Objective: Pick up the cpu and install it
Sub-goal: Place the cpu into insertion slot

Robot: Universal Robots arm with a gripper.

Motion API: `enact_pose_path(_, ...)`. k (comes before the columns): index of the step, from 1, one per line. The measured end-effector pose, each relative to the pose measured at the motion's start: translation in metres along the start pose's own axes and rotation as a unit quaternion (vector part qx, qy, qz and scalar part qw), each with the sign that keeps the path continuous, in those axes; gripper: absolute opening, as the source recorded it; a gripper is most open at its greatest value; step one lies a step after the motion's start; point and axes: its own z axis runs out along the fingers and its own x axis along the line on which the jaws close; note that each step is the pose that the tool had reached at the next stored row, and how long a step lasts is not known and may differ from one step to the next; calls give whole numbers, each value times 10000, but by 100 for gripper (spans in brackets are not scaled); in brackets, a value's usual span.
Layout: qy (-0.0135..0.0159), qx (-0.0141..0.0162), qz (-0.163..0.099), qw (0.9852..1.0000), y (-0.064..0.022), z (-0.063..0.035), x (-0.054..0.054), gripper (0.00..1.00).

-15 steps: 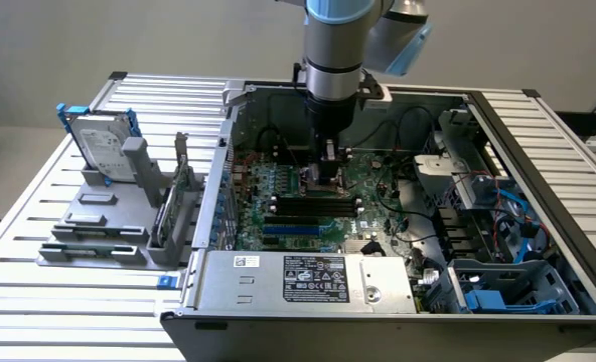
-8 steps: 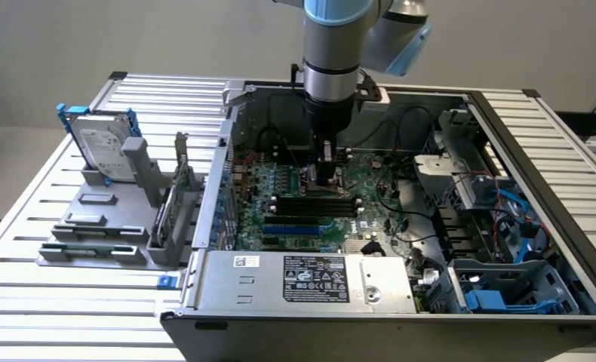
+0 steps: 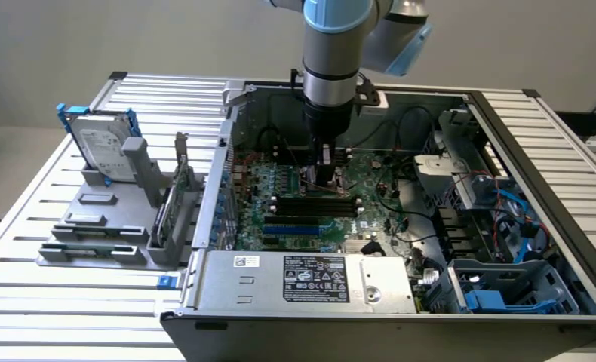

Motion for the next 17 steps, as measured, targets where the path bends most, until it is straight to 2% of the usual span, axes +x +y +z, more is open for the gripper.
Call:
enact_pose_path(11,4,-4,105,9999,-2,45,-2,55)
enact_pose_path(17,5,-49,104,9999,-4,65,-4,55)
